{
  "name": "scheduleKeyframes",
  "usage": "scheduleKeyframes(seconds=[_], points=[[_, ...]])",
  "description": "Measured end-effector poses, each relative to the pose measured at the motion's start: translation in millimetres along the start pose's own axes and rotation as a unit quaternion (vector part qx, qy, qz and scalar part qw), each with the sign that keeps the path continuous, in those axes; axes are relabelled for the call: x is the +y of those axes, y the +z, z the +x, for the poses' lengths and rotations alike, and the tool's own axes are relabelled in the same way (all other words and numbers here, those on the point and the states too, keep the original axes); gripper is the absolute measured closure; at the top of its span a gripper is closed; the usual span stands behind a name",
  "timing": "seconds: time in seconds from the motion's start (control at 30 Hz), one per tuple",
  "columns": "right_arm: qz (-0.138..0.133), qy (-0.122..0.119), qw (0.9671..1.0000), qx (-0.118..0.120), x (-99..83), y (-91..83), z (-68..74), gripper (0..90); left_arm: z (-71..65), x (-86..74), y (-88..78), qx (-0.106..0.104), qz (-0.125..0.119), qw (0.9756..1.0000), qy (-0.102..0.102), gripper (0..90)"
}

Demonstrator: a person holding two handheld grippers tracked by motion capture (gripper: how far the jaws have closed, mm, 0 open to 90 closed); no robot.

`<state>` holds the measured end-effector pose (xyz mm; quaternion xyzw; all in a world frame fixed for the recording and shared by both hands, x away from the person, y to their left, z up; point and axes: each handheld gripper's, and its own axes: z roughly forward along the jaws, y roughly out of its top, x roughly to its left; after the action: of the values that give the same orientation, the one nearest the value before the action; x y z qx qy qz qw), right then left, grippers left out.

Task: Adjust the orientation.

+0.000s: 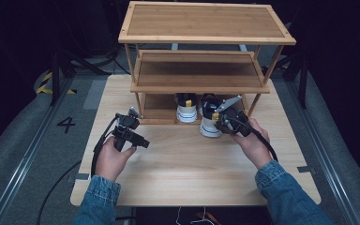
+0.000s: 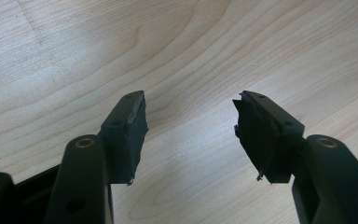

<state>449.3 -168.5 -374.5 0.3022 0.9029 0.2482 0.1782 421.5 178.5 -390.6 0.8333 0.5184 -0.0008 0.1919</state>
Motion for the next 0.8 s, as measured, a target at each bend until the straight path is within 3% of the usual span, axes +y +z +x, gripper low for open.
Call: scheduleKeyframes(seconds=[0.2,0.37,0.63,0.8], points=[[0.017,0.016,0.9995,-0.022,0.7,17.2,-4.2,89.2,5.1,-7.0,-4.5,0.004,-0.003,1.0,-0.008,42.4],[-0.004,0.018,0.9998,-0.011,-1.6,20.5,-10.6,89.6,8.6,-15.0,-7.8,0.006,-0.007,0.9998,-0.02,42.4],[-0.019,0.0,0.9991,-0.038,3.6,32.6,-17.0,89.4,12.7,-24.1,-9.9,0.01,-0.005,0.9995,-0.029,42.3],[-0.023,0.005,0.9985,-0.049,5.7,40.8,-24.6,89.3,16.9,-30.3,-12.2,0.012,-0.005,0.9993,-0.035,42.3]])
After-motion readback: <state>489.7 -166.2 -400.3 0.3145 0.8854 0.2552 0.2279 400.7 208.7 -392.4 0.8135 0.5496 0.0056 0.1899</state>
